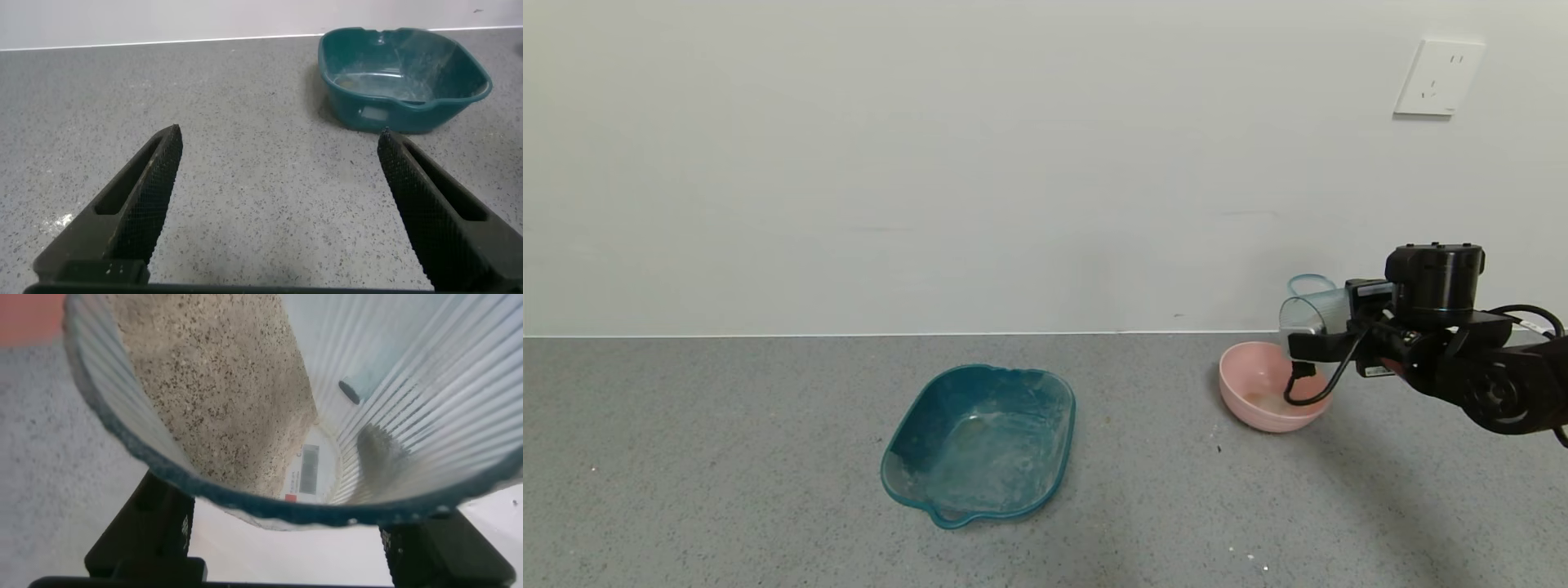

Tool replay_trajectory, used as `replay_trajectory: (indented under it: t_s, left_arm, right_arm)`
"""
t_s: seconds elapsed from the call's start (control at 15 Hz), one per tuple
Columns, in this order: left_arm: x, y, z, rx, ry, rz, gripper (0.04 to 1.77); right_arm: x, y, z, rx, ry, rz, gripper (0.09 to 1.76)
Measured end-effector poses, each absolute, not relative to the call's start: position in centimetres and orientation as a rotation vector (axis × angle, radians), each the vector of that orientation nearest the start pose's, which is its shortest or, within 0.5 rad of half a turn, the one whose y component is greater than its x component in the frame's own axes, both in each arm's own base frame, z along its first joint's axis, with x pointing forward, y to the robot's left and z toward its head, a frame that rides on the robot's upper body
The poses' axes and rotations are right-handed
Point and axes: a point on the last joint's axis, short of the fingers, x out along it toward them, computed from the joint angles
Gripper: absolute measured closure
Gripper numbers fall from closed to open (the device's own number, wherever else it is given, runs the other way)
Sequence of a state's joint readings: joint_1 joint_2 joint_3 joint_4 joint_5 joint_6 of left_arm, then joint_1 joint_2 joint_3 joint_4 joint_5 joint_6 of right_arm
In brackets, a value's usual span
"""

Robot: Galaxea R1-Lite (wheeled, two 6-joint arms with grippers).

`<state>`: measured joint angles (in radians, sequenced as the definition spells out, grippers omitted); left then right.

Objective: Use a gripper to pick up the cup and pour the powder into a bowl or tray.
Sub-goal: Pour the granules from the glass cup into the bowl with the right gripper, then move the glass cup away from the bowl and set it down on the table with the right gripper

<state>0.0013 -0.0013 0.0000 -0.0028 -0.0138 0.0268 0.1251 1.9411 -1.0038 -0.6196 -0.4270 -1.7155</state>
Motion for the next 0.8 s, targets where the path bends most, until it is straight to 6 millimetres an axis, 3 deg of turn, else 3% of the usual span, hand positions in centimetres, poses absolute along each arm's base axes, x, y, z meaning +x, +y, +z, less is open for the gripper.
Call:
replay_trajectory:
  t_s: [0.53,0.8]
  left_arm:
    - [-2.3,0.0,7.6,0.026,-0.004,-0.012,0.09]
    - [-2.3,0.0,7.6,0.026,-0.004,-0.013,0.09]
  right_arm:
    - [36.0,4.8,16.4,-1.391,0.402,-0.025,0.56]
    - [34.7,6.7,16.7,-1.177,0.364,-0.01,0.56]
